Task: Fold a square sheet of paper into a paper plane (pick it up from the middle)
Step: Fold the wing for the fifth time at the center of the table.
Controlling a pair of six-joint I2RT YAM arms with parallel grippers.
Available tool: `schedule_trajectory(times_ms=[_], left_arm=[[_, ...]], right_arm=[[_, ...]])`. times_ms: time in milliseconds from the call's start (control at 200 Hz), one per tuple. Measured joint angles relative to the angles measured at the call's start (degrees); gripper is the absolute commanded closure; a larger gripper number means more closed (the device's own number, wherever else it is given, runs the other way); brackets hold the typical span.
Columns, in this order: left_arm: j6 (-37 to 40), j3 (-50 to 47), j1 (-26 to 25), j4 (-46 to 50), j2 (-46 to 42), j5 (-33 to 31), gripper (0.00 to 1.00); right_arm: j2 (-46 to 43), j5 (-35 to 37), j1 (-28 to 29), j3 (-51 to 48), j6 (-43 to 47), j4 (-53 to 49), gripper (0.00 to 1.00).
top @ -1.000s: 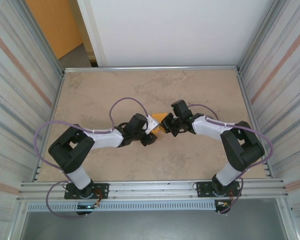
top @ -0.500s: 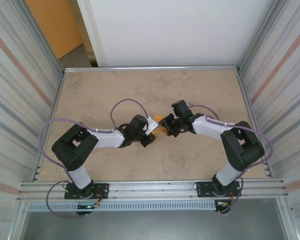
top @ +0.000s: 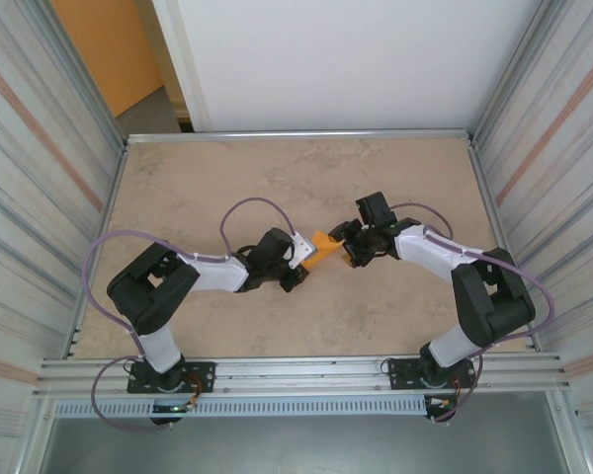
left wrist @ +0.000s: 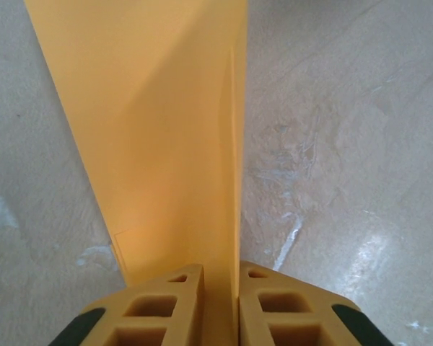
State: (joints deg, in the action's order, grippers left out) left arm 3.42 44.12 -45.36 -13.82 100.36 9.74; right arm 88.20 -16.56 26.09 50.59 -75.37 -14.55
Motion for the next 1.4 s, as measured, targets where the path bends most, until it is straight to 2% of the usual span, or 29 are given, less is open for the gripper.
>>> schedule_trajectory(times_ms=[231, 496, 661, 942, 1108, 1398], left_arm=[[-2.6, 0.9, 0.5, 0.9, 0.3, 5.1, 0.85], [-9.3, 1.0, 5.9, 0.2, 1.0, 15.5, 0.86], [-12.1, 1.0, 7.1, 0.2, 2.8, 19.3, 0.86], [-14.4, 1.7, 7.8, 0.0, 4.0, 23.1, 0.86], [-15.3, 2.7, 8.3, 1.2, 4.6, 24.4, 0.86], [-15.5, 5.8, 8.5, 5.7, 6.0, 26.0, 0.87]], right_arm=[[-2.6, 1.8, -0.9, -1.0, 3.8, -1.9, 0.37], [-4.3, 1.9, -1.8, -2.3, 13.0, -2.1, 0.34], [-3.3, 1.6, -0.5, -1.9, 18.1, -2.9, 0.32], [3.5, 1.6, 4.3, 1.3, 22.5, -4.4, 0.31], [5.9, 1.5, 4.7, 2.9, 24.0, -4.4, 0.34], [9.1, 1.3, 5.5, 4.5, 26.4, -4.6, 0.32]])
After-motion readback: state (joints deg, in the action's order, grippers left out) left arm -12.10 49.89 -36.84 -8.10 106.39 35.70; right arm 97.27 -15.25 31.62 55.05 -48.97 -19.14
